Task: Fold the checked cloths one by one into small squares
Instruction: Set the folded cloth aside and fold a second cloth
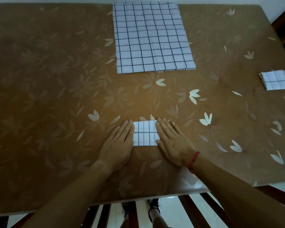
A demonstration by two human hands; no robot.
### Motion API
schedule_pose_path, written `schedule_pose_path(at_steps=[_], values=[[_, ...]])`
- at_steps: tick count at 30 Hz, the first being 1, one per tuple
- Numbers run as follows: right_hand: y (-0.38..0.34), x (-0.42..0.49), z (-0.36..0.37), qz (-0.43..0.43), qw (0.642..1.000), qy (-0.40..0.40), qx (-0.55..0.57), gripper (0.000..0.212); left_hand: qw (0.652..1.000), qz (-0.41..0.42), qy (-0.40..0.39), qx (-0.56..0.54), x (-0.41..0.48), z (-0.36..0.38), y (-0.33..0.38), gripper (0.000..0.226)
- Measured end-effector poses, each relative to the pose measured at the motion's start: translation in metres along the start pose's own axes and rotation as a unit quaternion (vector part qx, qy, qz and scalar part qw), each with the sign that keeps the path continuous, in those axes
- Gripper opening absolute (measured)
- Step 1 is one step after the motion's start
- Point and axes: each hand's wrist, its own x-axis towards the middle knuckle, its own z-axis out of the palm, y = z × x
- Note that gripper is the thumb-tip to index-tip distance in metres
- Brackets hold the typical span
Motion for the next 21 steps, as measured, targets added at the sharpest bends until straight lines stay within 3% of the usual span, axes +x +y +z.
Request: schedule_pose_path(at_steps=[11,21], values=[[-0.007,0.003,-0.016,0.014,0.999,-0.022,0.027,0.062,1.0,-0.014,-0.021,0.001,0.005,-0.011,0.005,0.053],[-0.005,0.033,-0.049,0.012,0.998,-0.029,0.049,0.087,0.987,-0.078,0.019,-0.136,0.03,-0.038,0.009,0.052]])
